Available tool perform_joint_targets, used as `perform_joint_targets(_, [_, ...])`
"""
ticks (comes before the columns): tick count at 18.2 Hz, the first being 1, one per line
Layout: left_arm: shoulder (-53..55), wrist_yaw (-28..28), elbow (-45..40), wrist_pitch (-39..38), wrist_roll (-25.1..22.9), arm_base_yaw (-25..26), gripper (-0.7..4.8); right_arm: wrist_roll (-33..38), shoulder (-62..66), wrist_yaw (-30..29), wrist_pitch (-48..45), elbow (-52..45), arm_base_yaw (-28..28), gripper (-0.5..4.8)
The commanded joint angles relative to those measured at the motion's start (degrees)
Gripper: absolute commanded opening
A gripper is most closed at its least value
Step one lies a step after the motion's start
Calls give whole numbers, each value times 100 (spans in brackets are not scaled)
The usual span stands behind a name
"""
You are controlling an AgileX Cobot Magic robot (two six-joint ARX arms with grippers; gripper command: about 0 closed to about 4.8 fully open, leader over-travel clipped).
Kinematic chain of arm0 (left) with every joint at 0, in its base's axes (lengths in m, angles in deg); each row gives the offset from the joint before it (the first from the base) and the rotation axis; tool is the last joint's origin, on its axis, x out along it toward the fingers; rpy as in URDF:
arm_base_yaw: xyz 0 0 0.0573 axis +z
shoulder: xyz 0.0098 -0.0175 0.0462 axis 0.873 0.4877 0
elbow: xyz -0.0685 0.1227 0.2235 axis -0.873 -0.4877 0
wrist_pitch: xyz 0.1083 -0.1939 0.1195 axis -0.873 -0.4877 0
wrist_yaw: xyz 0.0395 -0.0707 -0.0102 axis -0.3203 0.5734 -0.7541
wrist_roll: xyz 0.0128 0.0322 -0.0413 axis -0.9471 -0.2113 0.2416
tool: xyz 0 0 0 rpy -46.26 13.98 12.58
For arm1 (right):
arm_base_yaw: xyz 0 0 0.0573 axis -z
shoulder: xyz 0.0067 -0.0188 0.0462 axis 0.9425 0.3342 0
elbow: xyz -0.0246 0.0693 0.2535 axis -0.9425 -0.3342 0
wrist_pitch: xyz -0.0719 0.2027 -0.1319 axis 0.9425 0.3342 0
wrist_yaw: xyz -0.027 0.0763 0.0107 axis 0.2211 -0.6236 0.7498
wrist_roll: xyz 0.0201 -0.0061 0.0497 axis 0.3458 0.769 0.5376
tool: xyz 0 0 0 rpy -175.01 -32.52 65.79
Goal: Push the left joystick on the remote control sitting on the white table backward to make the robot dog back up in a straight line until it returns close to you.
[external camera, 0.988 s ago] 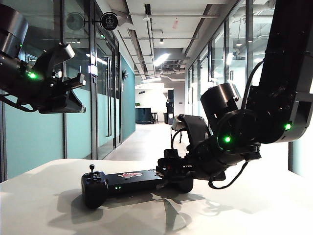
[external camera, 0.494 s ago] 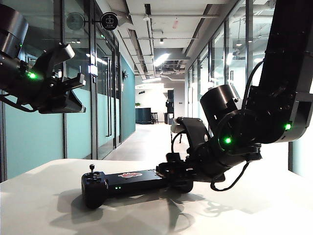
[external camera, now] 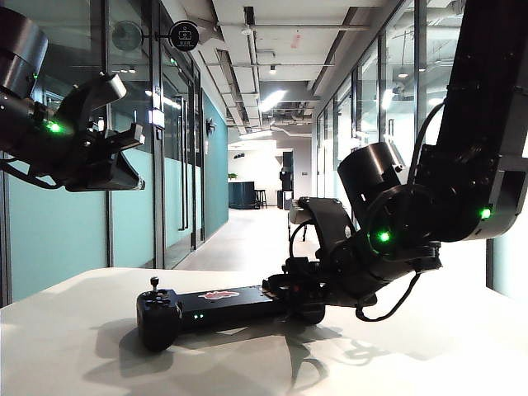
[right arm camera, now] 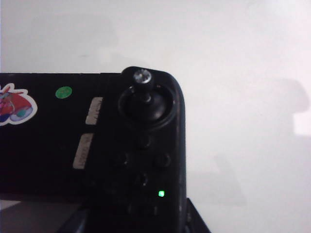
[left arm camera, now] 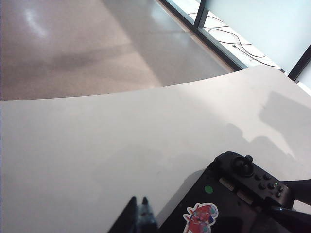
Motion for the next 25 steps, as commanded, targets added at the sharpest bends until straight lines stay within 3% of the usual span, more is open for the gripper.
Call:
perform_joint_targets(1, [-17, 39, 20, 33, 2, -4, -6, 20, -17, 90, -125, 20, -15, 160])
perform_joint_targets(5, [-17, 39, 20, 35, -2, -4, -6, 50, -17, 815, -127, 20, -24, 157])
perform_joint_targets(9, [-7, 39, 20, 44, -7, -4, -6, 529, -24, 1506, -120, 15, -42, 156])
perform_joint_targets(14, [166, 50, 81, 118, -26, -4, -6, 544, -96, 1661, -37, -37, -120, 155])
perform_joint_targets(20, [1150, 562, 870, 125, -28, -4, -6, 960, -111, 2216, 52, -35, -125, 144])
perform_joint_targets(25, [1906, 942, 1502, 125, -70, -35, -6, 946, -111, 2319, 50, -35, -122, 144])
